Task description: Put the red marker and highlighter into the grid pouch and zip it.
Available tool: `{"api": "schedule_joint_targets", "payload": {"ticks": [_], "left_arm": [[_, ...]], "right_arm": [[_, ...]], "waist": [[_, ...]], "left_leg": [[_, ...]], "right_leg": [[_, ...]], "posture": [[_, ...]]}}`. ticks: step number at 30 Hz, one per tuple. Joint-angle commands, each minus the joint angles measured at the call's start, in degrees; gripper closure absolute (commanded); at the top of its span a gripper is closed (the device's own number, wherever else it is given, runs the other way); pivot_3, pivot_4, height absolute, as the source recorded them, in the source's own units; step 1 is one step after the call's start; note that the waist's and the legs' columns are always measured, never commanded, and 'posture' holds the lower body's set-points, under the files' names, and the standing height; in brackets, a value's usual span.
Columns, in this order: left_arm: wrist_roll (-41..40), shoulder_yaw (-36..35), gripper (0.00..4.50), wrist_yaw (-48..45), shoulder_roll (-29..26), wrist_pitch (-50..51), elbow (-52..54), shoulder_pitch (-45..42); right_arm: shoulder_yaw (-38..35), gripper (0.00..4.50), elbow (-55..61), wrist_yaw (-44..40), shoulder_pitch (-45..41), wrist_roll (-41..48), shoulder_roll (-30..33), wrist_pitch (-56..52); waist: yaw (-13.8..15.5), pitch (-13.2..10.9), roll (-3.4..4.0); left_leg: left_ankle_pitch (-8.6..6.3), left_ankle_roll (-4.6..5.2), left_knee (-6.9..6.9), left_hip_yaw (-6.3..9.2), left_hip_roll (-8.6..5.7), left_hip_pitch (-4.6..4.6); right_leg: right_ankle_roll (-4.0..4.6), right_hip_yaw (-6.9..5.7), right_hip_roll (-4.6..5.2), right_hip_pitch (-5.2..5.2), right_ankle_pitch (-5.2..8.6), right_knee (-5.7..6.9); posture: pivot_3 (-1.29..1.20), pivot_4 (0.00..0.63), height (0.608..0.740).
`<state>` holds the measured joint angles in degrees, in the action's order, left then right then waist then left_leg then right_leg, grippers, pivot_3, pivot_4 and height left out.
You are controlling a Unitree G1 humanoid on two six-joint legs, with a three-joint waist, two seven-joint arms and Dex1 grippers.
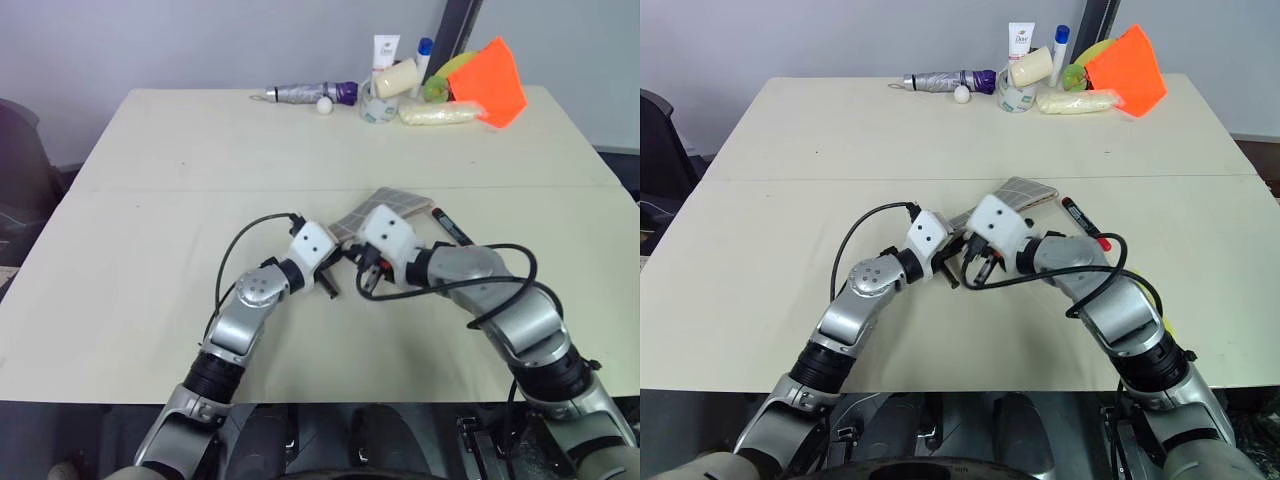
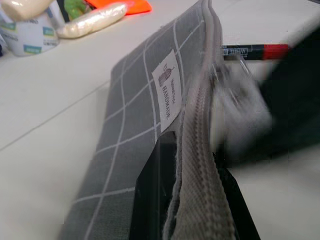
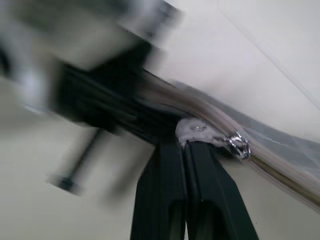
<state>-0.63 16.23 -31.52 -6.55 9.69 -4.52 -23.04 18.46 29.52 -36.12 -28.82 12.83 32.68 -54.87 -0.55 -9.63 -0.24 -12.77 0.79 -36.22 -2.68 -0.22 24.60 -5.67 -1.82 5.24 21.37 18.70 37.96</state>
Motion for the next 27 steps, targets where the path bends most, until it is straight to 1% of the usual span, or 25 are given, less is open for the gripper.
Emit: {"api": "schedule_joint_targets", "payload": {"ticks": [1, 8, 12, 16, 20, 21, 23, 24, 25, 27], "left_arm": [[-1.81, 1.44, 4.50, -0.53, 3.26, -1.17, 2.39, -2.34], [-4.43, -0.34, 4.50, -3.72, 3.10, -0.09, 3.98, -2.67], [-5.96, -1.02, 4.50, -5.56, 2.26, 2.71, 6.02, -3.15], [-4.40, -0.54, 4.50, -5.38, 1.20, 3.24, 6.37, -3.84], [-2.54, 0.20, 4.50, -4.49, 0.62, 2.09, 5.69, -4.07], [-2.46, 0.16, 4.50, -4.37, 0.62, 2.01, 5.65, -4.04], [-2.42, -0.03, 4.50, -4.22, 0.60, 1.98, 5.65, -4.03], [-2.39, -0.20, 4.50, -4.12, 0.51, 1.91, 5.59, -4.09], [-2.30, -0.35, 4.50, -4.03, 0.42, 1.80, 5.52, -4.14], [-2.01, -0.65, 4.50, -3.87, 0.04, 1.40, 5.25, -4.30]], "right_arm": [[1.66, 4.44, 2.82, -1.97, -2.02, 1.43, -0.03, -0.50], [0.04, 4.44, 2.04, -3.60, -1.66, 0.42, 4.04, -1.15], [0.18, 4.44, 1.15, -5.02, -1.41, -0.04, 5.94, -0.28], [1.04, 4.44, 1.29, -6.05, -1.70, -0.12, 5.73, 1.40], [1.21, 4.44, 1.84, -6.23, -2.22, 0.87, 3.82, 2.04], [0.99, 4.20, 1.90, -6.23, -2.26, 1.10, 3.55, 1.85], [0.56, 3.57, 2.14, -6.55, -2.16, 1.27, 3.67, 1.65], [0.22, 3.14, 2.32, -6.85, -1.99, 1.24, 4.11, 1.86], [-0.15, 2.57, 2.46, -7.00, -1.76, 1.08, 4.66, 2.26], [-1.46, 1.60, 2.49, -7.25, -1.06, 0.69, 6.32, 3.13]], "waist": [[0.04, -0.02, -0.04], [0.06, -0.05, -0.09], [0.02, -0.06, -0.10], [0.00, -0.07, -0.11], [-0.01, -0.07, -0.12], [-0.01, -0.07, -0.12], [-0.01, -0.08, -0.13], [-0.01, -0.08, -0.13], [-0.01, -0.08, -0.14], [0.04, -0.09, -0.14]], "left_leg": [[0.00, 0.00, 0.00, 0.00, 0.00, 0.00], [0.00, 0.00, 0.01, 0.01, 0.00, 0.02], [-0.01, 0.00, 0.01, 0.01, 0.00, 0.02], [-0.01, 0.00, 0.01, 0.01, 0.00, 0.02], [-0.01, 0.00, 0.02, 0.01, 0.00, 0.02], [0.00, 0.00, 0.02, 0.01, 0.00, 0.02], [0.00, 0.00, 0.02, 0.02, 0.00, 0.02], [-0.01, 0.00, 0.02, 0.02, 0.00, 0.02], [-0.01, 0.00, 0.02, 0.02, 0.00, 0.02], [-0.01, 0.00, 0.02, 0.02, 0.00, 0.02]], "right_leg": [[0.00, 0.00, 0.00, 0.00, 0.00, 0.00], [0.00, -0.01, 0.03, 0.00, 0.00, -0.05], [0.01, -0.01, 0.03, -0.01, 0.00, -0.07], [0.01, -0.01, 0.03, -0.01, 0.00, -0.07], [0.01, -0.01, 0.03, -0.01, 0.00, -0.07], [0.01, -0.01, 0.03, -0.01, 0.00, -0.07], [0.01, -0.01, 0.03, -0.01, 0.00, -0.07], [0.01, -0.01, 0.03, -0.01, 0.00, -0.07], [0.01, -0.01, 0.03, -0.01, 0.00, -0.07], [0.01, -0.01, 0.03, -0.01, 0.00, -0.07]], "posture": [[0.00, 0.150, 0.740], [0.00, 0.150, 0.740], [0.00, 0.150, 0.740], [0.00, 0.150, 0.740], [0.00, 0.150, 0.740], [0.00, 0.150, 0.740], [0.00, 0.150, 0.740], [0.00, 0.150, 0.740], [0.00, 0.150, 0.740], [0.00, 0.150, 0.740]]}}
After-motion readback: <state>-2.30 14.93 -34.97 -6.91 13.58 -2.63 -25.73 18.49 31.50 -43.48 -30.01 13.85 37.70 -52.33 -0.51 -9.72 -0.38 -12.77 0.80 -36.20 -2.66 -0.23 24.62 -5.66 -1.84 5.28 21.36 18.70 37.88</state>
